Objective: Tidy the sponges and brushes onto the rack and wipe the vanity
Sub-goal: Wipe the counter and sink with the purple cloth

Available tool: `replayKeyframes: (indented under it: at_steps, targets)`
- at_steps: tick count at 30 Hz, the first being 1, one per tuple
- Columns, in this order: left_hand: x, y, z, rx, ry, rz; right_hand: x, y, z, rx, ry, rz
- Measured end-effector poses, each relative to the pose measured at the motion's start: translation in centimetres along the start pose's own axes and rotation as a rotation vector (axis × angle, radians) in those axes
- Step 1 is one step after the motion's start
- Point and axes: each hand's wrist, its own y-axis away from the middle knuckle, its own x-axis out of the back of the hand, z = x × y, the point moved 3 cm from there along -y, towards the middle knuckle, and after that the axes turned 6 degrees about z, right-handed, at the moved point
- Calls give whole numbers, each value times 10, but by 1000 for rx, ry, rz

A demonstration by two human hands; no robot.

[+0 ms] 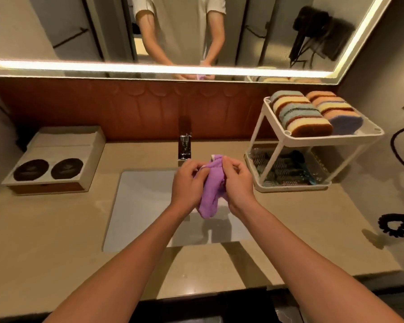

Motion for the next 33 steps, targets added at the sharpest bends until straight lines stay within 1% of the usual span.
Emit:
replayKeyframes:
  at_steps: [4, 7, 9, 11, 16, 19, 21, 24, 26, 28, 31, 33]
  targets:
    - [36, -26, -24, 53, 9, 1, -35, 6, 15, -31, 54, -163]
    - [66, -37, -29, 83, -13, 13, -62, 19, 17, -9, 167, -265]
    - [83, -35, -27, 94, -47, 5, -73, 29, 16, -3, 244, -268]
    - [106, -31, -25, 104, -61, -16, -84, 43, 12, -4, 287, -219]
    - [164, -30, -4, 69, -49, 7, -117, 81, -7, 69, 292, -202]
    - [188, -31, 6, 88, -10, -3, -131, 90, -19, 140, 319, -244]
    - [205, -36, 14, 62, 16, -11, -142, 98, -26, 168, 331, -273]
    - [224, -46, 22, 9, 50, 18, -153, 106, -34, 150, 262, -298]
    - [231, -47, 25, 19, 52, 19, -159, 114, -40, 105, 223, -351]
    - [235, -48, 27, 57, 47, 2, -162, 116, -42, 95, 248, -433]
    - [239, -50, 35, 38, -43, -33, -165, 115, -43, 203, 399, -562]
    - [243, -52, 40, 15, -114, -36, -168, 112, -41, 288, 509, -608]
